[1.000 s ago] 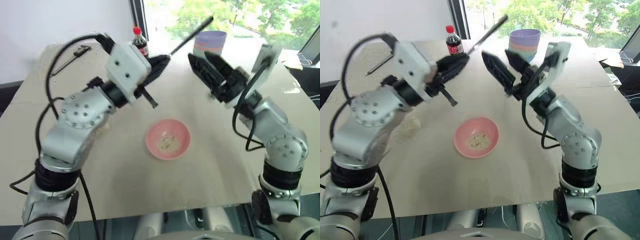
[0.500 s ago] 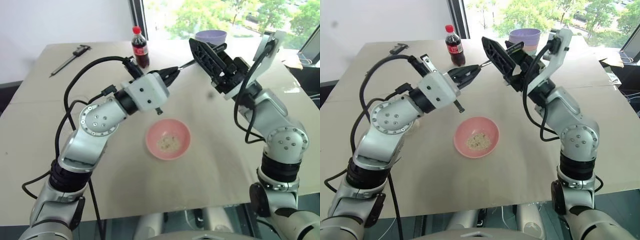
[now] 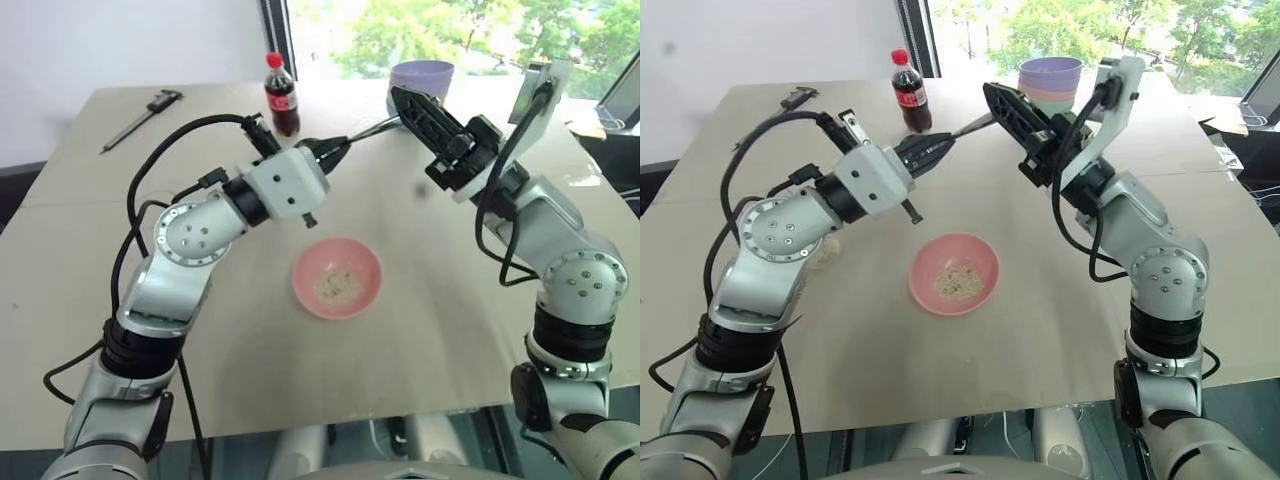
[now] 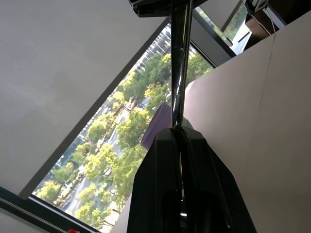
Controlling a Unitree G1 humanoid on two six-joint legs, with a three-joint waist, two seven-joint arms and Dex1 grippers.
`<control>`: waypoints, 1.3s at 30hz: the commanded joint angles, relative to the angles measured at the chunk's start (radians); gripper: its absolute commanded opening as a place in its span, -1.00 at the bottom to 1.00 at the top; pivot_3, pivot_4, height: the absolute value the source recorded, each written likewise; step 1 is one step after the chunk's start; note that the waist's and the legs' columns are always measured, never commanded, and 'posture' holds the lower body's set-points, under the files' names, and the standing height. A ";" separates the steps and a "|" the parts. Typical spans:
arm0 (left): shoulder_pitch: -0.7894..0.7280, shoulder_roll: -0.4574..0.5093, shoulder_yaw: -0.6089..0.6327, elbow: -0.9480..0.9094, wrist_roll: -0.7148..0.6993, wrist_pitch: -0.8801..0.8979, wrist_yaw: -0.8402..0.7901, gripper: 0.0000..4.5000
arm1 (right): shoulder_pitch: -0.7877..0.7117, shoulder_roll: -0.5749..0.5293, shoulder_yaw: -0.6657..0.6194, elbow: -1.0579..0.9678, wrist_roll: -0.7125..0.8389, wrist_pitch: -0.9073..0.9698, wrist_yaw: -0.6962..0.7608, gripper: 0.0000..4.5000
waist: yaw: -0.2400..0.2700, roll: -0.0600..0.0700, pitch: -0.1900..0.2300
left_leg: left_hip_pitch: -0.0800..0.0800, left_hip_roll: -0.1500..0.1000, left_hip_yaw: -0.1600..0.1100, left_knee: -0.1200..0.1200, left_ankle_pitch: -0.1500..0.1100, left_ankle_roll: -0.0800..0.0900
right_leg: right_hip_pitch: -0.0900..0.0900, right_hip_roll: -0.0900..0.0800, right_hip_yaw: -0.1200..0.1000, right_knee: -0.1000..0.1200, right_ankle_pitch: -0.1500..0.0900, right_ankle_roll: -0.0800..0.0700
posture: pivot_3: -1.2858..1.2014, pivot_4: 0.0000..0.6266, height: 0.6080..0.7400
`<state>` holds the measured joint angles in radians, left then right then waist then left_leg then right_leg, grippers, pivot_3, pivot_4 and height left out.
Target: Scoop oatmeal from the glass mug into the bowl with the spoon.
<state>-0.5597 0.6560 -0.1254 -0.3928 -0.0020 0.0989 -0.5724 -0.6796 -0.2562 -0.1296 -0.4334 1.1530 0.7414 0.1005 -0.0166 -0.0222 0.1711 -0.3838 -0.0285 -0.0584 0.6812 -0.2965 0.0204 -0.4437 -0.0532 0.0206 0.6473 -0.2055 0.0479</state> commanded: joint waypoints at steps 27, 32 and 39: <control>0.378 -0.204 0.393 -0.341 -0.005 -0.001 0.240 -0.32 | -0.002 -0.023 -0.094 0.111 -0.067 -0.050 -0.088 -1.00 | 0.002 0.000 0.000 | 0.000 0.001 0.002 0.003 0.000 0.001 | 0.000 0.000 0.002 0.003 0.000 0.000 | 0.03 -0.52 1.00; 0.535 -0.299 0.591 -0.393 -0.031 0.061 0.344 -0.32 | -0.008 -0.027 -0.130 0.160 -0.034 0.013 -0.169 -1.00 | 0.002 0.000 -0.001 | 0.001 0.002 0.003 0.003 -0.001 0.002 | 0.000 0.000 0.003 0.004 0.000 0.000 | 0.03 -0.52 1.00; 0.751 -0.348 0.829 -0.359 -0.136 0.002 0.348 -0.32 | -0.044 -0.044 -0.175 0.246 0.049 0.123 -0.289 -1.00 | 0.003 0.001 -0.001 | 0.001 0.003 0.004 0.003 -0.003 0.005 | 0.000 0.000 0.003 0.004 0.000 0.000 | 0.03 -0.52 1.00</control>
<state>0.1744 0.3200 0.6501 -0.7379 -0.1100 0.1350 -0.2419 -0.6862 -0.2906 -0.2781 -0.1738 1.1733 0.8555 -0.1773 -0.0135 -0.0215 0.1702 -0.3825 -0.0260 -0.0543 0.6844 -0.2994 0.0252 -0.4435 -0.0534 0.0232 0.6512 -0.2056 0.0477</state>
